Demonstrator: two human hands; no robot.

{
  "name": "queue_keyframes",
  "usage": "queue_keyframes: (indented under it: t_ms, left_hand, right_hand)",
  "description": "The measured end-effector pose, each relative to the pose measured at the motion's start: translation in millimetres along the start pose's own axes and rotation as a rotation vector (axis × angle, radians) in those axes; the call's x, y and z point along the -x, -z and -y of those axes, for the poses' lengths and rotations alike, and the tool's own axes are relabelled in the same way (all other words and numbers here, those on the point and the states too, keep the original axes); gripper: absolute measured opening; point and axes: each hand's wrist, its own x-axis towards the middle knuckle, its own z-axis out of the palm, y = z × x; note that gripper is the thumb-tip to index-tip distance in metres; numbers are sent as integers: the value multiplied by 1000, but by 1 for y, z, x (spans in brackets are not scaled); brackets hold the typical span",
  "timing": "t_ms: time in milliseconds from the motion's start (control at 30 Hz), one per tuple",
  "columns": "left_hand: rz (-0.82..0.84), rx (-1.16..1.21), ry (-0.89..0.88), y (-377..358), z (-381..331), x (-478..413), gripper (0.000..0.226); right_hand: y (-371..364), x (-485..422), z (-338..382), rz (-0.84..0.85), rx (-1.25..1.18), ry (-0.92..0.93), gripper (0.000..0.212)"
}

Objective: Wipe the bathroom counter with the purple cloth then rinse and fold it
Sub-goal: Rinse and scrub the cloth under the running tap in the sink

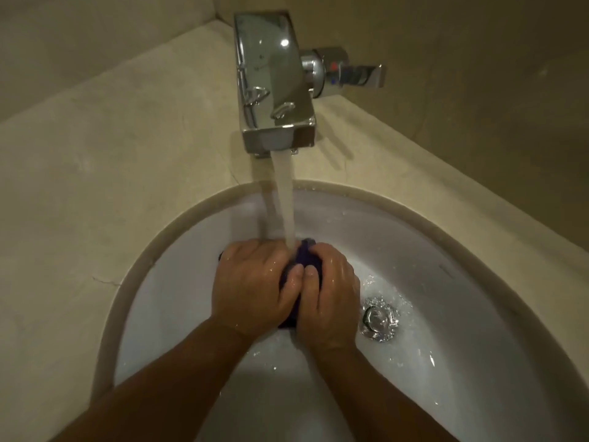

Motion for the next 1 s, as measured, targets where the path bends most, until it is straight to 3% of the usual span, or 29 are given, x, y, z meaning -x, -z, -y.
queue_keyframes:
  t_ms: [133, 300, 433, 567, 733, 833, 1000]
  left_hand:
    - [0, -161, -52, -7, 1, 0, 48]
    - [-38, -359, -13, -12, -7, -8, 35]
    - [-93, -261, 90, -18, -10, -12, 54]
    - [-116, -197, 129, -21, -13, -15, 48]
    - [-18, 4, 204, -18, -16, -23, 48]
    - [9, 40, 202, -14, -16, -21, 50]
    - [-248, 180, 288, 18, -22, -35, 40]
  right_hand:
    - [-3, 0, -1, 31, 190, -8, 40]
    - [-4, -8, -7, 10, 236, 16, 38]
    - [-6, -20, -15, 22, 244, 71, 32]
    - [-8, -27, -20, -13, 172, 74, 37]
    - [-8, -29, -21, -54, 142, 114, 35]
    - [-1, -30, -15, 36, 41, -33, 35]
    - [20, -33, 24, -44, -347, -175, 24]
